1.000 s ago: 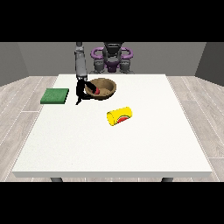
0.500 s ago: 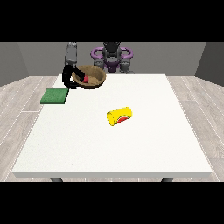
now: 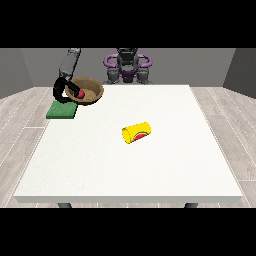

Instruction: Pick the cup and pour the ball into the bowl, then pick the bowl and place it on the pad

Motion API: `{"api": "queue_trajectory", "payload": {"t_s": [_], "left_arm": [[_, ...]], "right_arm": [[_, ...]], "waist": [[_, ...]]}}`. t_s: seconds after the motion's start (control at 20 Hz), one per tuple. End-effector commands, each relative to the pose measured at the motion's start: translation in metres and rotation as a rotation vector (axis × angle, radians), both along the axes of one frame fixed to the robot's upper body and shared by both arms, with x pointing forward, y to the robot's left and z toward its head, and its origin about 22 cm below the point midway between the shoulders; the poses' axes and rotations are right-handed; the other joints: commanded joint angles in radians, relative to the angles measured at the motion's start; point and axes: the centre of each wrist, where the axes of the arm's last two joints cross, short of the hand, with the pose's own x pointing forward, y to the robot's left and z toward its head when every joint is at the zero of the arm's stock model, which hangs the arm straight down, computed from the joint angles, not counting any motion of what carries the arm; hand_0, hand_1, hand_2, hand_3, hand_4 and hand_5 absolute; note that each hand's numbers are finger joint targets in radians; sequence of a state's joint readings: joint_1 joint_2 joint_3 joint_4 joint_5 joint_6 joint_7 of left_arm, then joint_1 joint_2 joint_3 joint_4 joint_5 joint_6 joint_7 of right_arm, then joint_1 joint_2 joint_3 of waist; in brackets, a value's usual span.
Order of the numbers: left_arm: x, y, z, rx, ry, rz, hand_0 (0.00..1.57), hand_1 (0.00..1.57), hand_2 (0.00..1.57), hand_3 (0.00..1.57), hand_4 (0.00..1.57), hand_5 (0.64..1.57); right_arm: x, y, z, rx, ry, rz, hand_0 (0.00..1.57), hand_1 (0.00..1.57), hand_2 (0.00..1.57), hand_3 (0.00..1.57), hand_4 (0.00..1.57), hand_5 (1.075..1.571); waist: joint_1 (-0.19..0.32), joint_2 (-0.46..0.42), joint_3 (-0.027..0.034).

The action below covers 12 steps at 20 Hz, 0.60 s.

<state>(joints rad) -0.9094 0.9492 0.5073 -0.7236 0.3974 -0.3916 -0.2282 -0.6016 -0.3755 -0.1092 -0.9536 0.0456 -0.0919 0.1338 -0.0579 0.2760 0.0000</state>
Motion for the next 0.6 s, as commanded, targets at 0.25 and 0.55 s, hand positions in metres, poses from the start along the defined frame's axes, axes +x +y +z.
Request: {"api": "queue_trajectory", "payload": {"t_s": [0.25, 0.55], "left_arm": [[-0.01, -0.005, 0.035, 0.025, -0.046, 0.016, 0.0, 0.0, 0.0, 0.0, 0.0, 1.533], [-0.008, -0.021, 0.038, 0.05, -0.132, -0.002, 0.0, 0.0, 0.0, 0.0, 0.15, 1.533]], "right_arm": [[-0.004, -0.09, 0.036, 0.02, -0.09, -0.04, 1.57, 1.57, 1.57, 1.48, 1.31, 1.532], [-0.009, -0.123, 0.039, 0.127, -0.151, -0.085, 1.57, 1.57, 1.57, 0.93, 1.29, 1.543]], "waist": [[0.009, 0.068, 0.0012], [0.059, 0.133, 0.0016]]}}
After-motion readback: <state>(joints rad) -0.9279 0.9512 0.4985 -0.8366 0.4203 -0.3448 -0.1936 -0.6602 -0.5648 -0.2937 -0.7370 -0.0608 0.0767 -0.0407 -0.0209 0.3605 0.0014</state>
